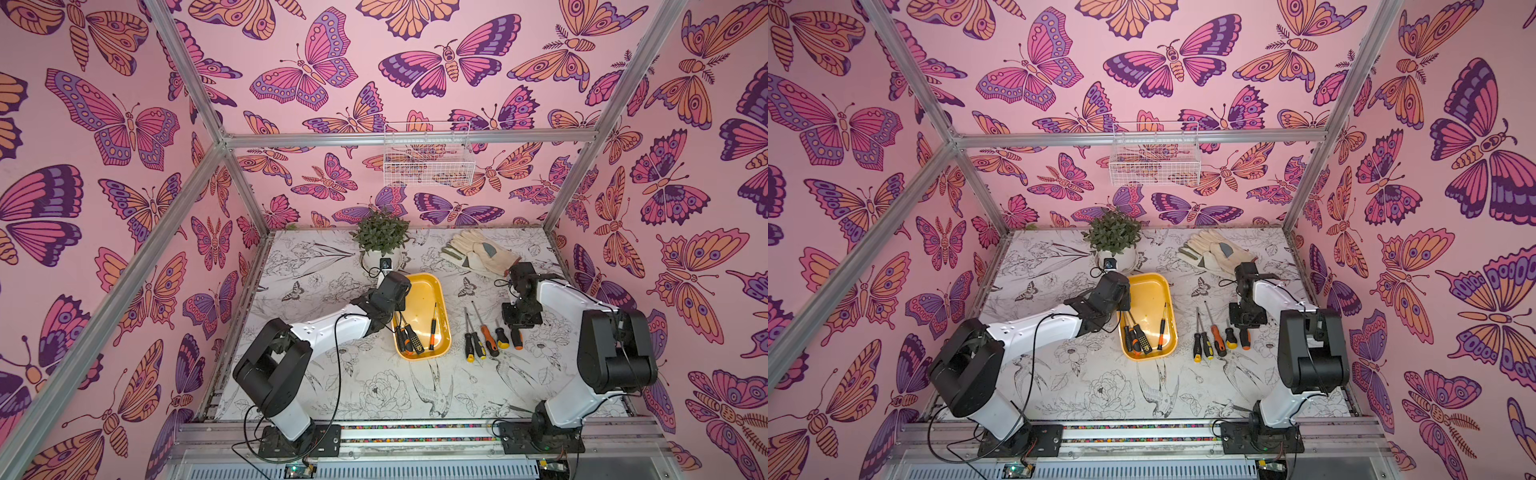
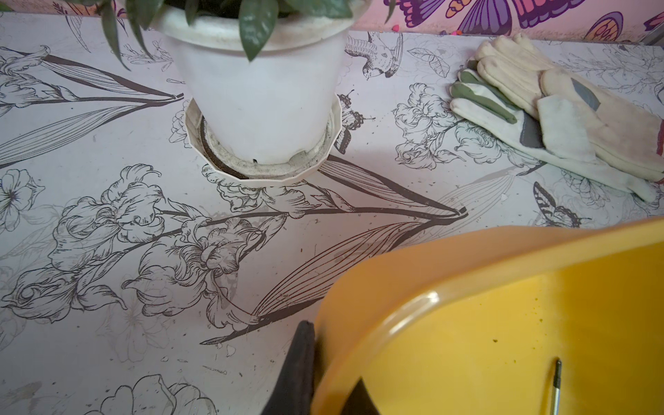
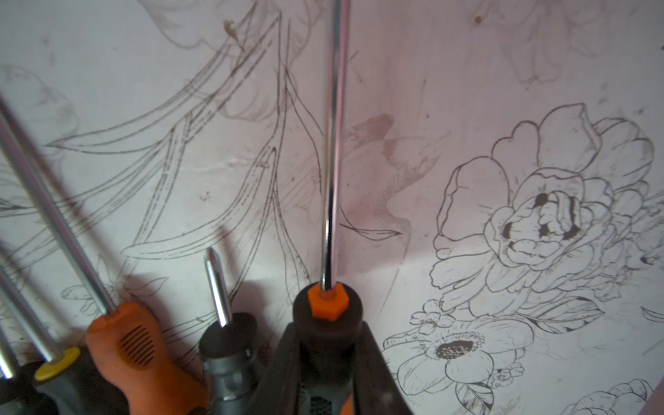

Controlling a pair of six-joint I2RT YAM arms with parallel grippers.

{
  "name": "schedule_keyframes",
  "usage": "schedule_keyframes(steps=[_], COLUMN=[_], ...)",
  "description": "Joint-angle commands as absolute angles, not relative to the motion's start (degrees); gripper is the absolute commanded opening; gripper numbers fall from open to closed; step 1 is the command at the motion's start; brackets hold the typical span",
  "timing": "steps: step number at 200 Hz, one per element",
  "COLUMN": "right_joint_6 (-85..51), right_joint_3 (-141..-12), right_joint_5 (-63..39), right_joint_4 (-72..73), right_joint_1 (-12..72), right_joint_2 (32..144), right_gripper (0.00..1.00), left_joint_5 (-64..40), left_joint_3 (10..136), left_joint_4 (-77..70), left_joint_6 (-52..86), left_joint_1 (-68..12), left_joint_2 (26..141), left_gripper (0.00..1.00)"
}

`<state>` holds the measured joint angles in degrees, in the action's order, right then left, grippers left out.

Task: Take out the screwdriver from the storage box
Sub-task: Place the screwdriver at the center of the board.

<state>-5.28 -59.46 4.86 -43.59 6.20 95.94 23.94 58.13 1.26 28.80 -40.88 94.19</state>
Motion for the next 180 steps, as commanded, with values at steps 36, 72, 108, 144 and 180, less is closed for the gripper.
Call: schedule_keyframes(steps=[36,72,108,144,180], right_joint_6=[-4.2,-4.1,-4.1,-4.2,-4.2], right_joint_3=[-60.9,-61.0,-61.0,-61.1,-61.1], right_joint_5=[1.9,0.7,0.4,0.5,0.6], right_joint_4=[-43.2,-43.3,-43.3,-43.6,-43.6], right_joint_1=[5.3,5.0,4.8,4.8,4.8], right_joint_2=[98.8,99.7,100.4,100.5,100.0], right_gripper=[0.0,0.0,0.04,0.19,0.3], left_joint_5=[23.8,23.8,23.8,23.8,23.7], left_joint_3=[57.1,57.1,57.0,56.8,56.7], left_joint_4=[-1.1,-1.2,-1.2,-1.4,-1.5], left_joint_6=[29.6,29.6,29.7,29.8,29.8], left_joint_1=[-40.6,-40.5,-40.4,-40.4,-40.3], left_joint_2=[92.8,92.8,92.7,92.6,92.5], left_gripper=[0.0,0.0,0.0,0.0,0.0])
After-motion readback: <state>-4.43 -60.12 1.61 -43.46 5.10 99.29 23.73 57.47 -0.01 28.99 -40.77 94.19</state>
